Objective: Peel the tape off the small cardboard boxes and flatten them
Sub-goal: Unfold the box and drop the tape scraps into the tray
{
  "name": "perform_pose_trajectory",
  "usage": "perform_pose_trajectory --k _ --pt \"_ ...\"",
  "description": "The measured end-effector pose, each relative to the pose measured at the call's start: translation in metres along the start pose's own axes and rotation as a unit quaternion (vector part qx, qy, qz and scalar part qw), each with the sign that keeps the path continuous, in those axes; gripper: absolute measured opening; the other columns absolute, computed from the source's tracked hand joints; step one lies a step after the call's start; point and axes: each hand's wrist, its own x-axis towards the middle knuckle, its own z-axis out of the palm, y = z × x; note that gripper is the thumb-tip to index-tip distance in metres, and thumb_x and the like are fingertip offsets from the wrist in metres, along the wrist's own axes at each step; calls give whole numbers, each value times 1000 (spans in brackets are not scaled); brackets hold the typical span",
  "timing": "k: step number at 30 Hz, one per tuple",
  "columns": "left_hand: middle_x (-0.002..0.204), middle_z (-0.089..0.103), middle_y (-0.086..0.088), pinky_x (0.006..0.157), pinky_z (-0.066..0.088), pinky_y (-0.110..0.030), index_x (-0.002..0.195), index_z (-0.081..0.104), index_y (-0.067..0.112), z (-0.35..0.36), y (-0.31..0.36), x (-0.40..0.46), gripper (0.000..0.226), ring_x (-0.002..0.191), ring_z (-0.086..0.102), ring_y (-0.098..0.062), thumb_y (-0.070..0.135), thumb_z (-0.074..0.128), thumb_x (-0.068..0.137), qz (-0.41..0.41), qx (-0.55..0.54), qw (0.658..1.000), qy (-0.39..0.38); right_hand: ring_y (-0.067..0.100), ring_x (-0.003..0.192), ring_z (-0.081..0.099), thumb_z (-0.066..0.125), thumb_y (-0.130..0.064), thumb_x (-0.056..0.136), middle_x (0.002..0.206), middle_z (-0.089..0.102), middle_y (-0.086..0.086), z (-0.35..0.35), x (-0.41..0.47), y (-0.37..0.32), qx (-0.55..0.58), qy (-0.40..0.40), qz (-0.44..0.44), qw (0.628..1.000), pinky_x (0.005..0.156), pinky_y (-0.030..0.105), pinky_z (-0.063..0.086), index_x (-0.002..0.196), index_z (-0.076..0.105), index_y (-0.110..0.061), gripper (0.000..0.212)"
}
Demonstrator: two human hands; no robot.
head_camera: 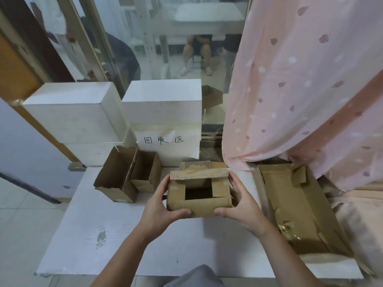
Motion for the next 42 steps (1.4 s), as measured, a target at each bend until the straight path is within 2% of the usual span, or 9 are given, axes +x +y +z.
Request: perform_pose_trajectory --k 3,7,10,14,18,28,33,37,42 --pt "135 48 38 89 60 -29 146 34 55 -6 -2 1 104 124 51 5 43 98 65 13 -4 1000 10 8 133 53 82 14 67 139 58 -24 7 3 1 36 21 -2 999 89 23 54 148 34 -26 102" --pt "151 40 26 87 62 -40 147 32 59 -14 -8 1 110 126 50 1 58 97 58 16 4 1000 13 10 130 56 93 -5 67 140 60 -14 7 7 4 16 9 31 999 99 32 53 155 28 -36 114" --pt "149 38 20 98 58 -41 152 25 61 -18 -10 1 122 127 49 1 61 97 54 11 17 1000 8 7 134 51 100 -32 58 151 46 -18 9 8 0 -16 -10 71 997 108 43 49 151 20 -58 126" --pt "146 26 38 108 45 -27 153 13 65 -23 -6 2 130 134 37 5 59 97 55 42 49 998 -27 11 144 36 101 -22 58 160 15 -33 12 6 -1 -39 -33 99 994 93 46 58 152 9 -62 137" --pt "149 14 31 115 44 -36 159 -1 56 -26 -7 7 147 142 27 -5 61 99 51 33 75 995 -54 10 154 11 102 -39 51 160 1 -34 14 9 -5 -115 -40 105 987 113 46 44 145 -2 -72 144" --pt "141 9 26 114 45 -37 164 -13 35 -32 -4 19 166 138 22 -10 73 93 41 16 166 982 -88 8 146 18 102 -44 47 145 1 -34 18 21 -16 -239 -48 121 962 115 24 31 157 -17 -43 162" --pt "140 10 27 115 43 -36 164 -8 35 -30 -4 23 160 136 24 -11 68 94 46 15 172 981 -93 9 146 17 101 -47 47 145 1 -36 15 21 -19 -255 -40 122 958 120 29 28 159 -13 -42 160" --pt "133 16 29 113 34 -29 164 1 39 -21 -1 23 129 135 23 -5 72 78 66 14 137 990 -37 10 149 14 97 -61 42 150 -1 -34 17 18 -17 -238 -36 117 964 121 39 31 155 -14 -50 159" --pt "137 22 16 108 32 -26 165 8 32 -8 -1 28 109 136 25 -11 46 80 85 1 157 986 53 7 149 14 71 -88 57 151 2 -31 29 17 -13 -224 -7 100 969 123 37 25 149 -17 -54 132"
